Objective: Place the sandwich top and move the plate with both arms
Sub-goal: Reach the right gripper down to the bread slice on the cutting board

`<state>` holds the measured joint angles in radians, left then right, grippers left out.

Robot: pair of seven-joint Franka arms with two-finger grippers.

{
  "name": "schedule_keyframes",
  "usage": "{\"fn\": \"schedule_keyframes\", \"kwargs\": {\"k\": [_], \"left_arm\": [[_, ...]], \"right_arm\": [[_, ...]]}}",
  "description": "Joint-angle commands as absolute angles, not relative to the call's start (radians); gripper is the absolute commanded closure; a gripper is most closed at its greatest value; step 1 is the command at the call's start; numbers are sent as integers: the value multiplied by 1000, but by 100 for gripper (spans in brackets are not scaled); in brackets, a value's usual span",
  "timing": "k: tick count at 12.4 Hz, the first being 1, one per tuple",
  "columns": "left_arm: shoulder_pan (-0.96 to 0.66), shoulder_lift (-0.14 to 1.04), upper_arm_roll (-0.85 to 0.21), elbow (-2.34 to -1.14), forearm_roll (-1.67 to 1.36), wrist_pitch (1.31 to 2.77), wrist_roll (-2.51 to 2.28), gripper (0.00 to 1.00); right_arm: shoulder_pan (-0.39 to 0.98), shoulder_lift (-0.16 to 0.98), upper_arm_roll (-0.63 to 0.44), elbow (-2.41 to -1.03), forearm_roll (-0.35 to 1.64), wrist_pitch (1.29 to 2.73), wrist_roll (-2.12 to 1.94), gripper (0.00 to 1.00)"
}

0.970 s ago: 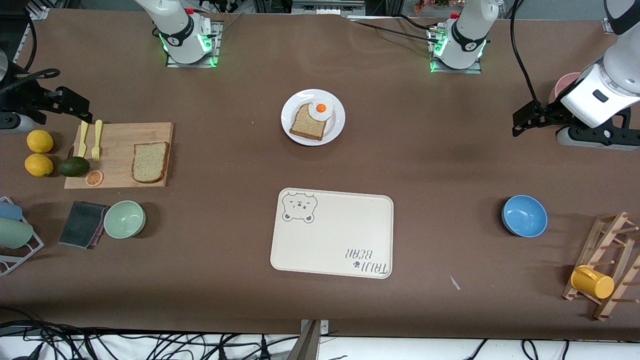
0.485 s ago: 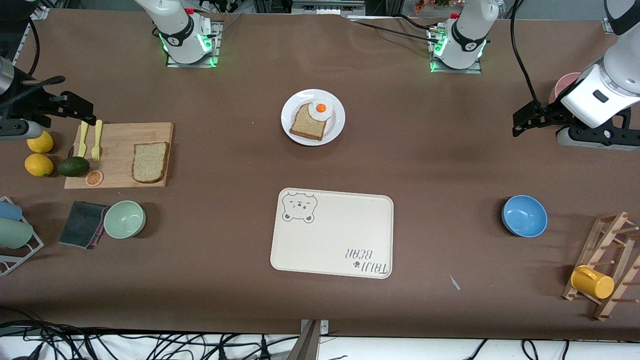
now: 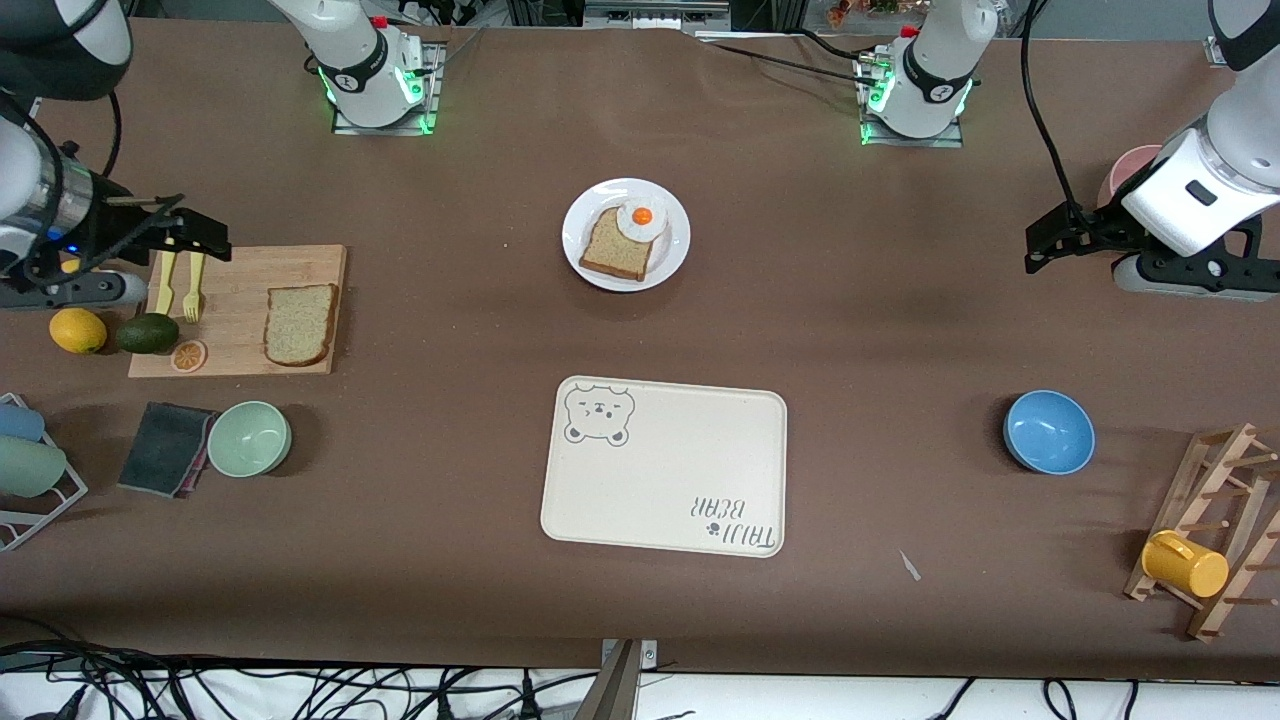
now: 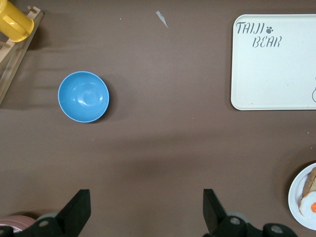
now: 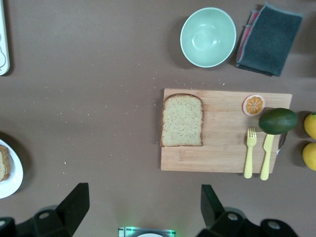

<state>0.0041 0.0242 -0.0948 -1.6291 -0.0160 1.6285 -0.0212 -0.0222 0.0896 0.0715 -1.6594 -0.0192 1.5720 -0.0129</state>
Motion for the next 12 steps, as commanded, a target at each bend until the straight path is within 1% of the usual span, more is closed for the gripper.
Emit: {"fn": "schedule_keyframes", "kwargs": {"k": [1,6,7,8,11,12], "left_arm": [[2,32,-89,-1609,-29,1615,-14,0],[2,32,-89,-1609,-29,1615,-14,0],[3,32,-89,-1609,-29,1615,-14,0],[3,32,-89,-1609,-29,1615,-14,0],[2,32,-89,-1609,-29,1615,-14,0],[2,32,-89,-1609,-29,1615,-14,0]], "right_arm": [[-18,55,81,-1817,-23,1717,14,0],[-18,55,84,-2063,-63,2024,14,0],[-18,60,83,-2097,-64,2070,14,3],[-18,67,83,-2121,-74,2112,14,11],[-17,136,84,-2141,-94,2184,14,61],[-17,153,84,-2146,-95,2195,14,73]]}}
